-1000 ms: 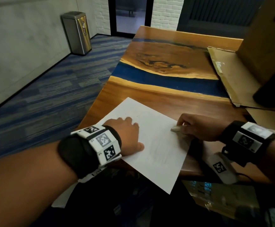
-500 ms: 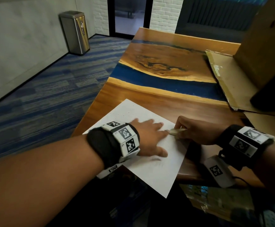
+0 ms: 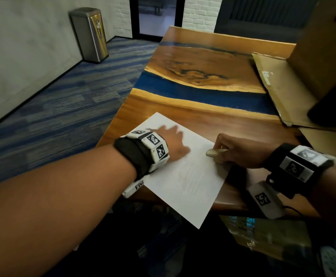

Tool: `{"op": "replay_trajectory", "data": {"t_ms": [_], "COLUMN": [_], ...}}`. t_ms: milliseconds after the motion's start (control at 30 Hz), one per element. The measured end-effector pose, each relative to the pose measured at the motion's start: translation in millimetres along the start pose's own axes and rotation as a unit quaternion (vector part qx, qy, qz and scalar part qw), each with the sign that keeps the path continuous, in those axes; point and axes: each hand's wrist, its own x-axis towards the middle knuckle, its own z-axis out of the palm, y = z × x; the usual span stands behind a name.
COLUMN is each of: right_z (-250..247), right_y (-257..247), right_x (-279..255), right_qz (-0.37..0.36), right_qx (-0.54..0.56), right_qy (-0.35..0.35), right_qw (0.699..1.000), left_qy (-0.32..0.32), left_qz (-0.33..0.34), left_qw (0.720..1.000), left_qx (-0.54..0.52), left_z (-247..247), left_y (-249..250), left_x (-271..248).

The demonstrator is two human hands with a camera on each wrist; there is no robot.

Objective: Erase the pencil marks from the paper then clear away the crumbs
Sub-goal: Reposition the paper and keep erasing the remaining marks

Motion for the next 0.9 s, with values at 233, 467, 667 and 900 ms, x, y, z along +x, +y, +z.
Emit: {"op": "replay_trajectory", "data": {"t_ms": [233, 467, 667, 900], "right_z": [0, -5, -15, 26], "right_y": [-3, -14, -45, -75], "right_x": [-2, -3, 7, 0], "right_qz": [-0.001, 0.000, -0.058, -0.210], "right_qx": [-0.022, -0.089, -0.232, -0.250], "right_qy": [0.007, -0.008, 0.072, -0.009], "right_qw": [1.000, 0.996, 0.968, 0.945], "left_qy": [-0.013, -0.067, -0.063, -0.070], "left_qz": [0.114, 0.075, 0.055, 0.043], "left_qw": [0.993, 0.994, 0.992, 0.990], "left_qx": [0.033, 0.037, 0.090, 0.118], "left_z": [12, 7, 5, 3], "left_y": [-14, -43, -38, -34], "left_x": [-12, -11, -17, -17]}}
